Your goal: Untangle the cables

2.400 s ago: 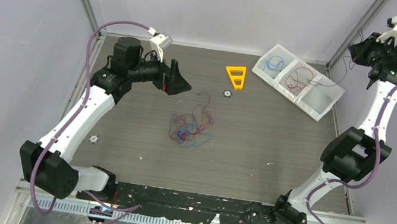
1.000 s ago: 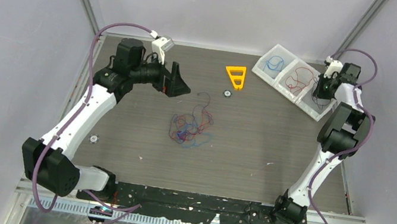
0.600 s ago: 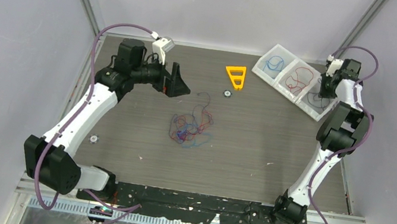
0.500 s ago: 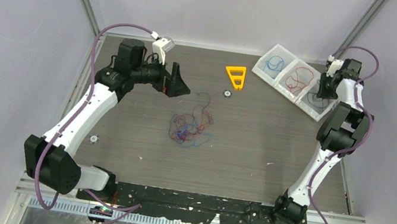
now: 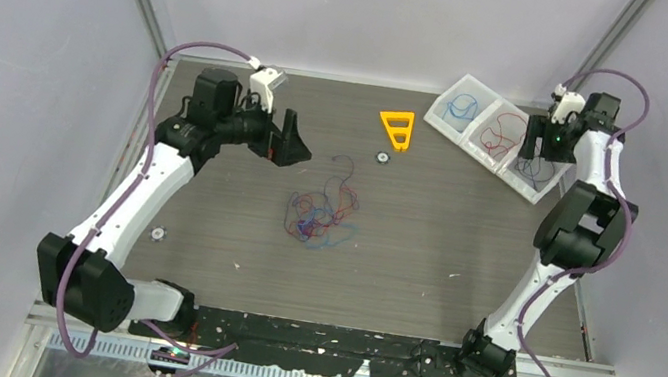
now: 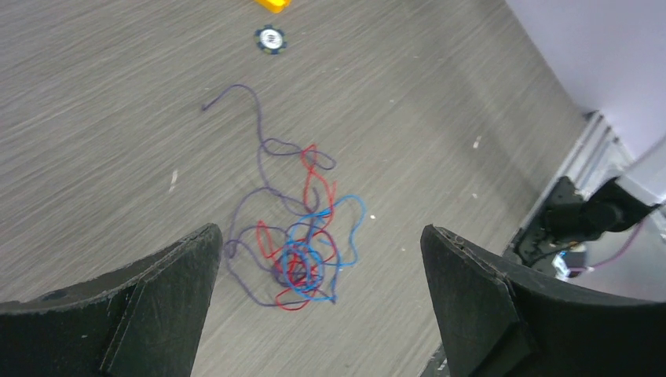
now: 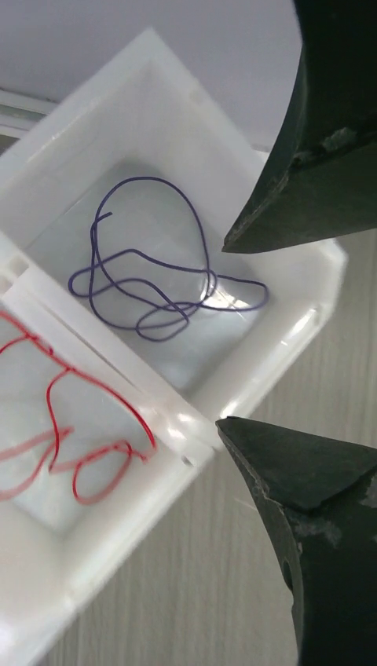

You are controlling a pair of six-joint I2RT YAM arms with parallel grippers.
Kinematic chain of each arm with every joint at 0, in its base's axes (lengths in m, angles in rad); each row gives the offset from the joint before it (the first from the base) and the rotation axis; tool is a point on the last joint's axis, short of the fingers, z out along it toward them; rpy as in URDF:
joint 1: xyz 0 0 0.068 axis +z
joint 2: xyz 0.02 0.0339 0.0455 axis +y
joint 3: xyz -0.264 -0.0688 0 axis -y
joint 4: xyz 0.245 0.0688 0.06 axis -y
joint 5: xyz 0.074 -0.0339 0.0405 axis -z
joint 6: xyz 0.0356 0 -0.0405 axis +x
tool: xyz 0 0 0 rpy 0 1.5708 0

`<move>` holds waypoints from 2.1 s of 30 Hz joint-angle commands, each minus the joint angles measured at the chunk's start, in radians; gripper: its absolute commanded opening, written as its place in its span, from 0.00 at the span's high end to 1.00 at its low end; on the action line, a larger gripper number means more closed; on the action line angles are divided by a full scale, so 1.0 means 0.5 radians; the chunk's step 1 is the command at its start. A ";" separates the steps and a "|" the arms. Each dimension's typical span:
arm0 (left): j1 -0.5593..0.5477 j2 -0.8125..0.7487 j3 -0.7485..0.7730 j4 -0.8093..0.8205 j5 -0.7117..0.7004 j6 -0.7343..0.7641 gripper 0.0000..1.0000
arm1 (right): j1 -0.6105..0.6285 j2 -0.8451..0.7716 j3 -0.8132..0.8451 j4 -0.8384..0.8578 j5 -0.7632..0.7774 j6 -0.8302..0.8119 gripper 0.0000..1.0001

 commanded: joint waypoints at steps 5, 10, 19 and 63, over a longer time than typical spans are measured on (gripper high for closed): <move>0.096 0.036 -0.068 -0.359 -0.131 0.384 0.00 | 0.023 -0.663 -0.179 -0.067 -0.440 -0.079 0.10; 0.099 0.164 -0.286 -0.313 0.071 0.367 0.08 | 0.308 -0.884 -0.346 -0.203 -0.716 -0.018 0.09; 0.099 0.563 -0.461 -0.094 0.245 0.050 0.37 | 1.053 -0.997 -0.946 -0.073 -0.931 0.159 0.20; 0.649 -0.533 -0.194 0.080 0.411 -0.139 1.00 | 1.699 -0.510 -1.173 0.392 0.259 0.204 0.95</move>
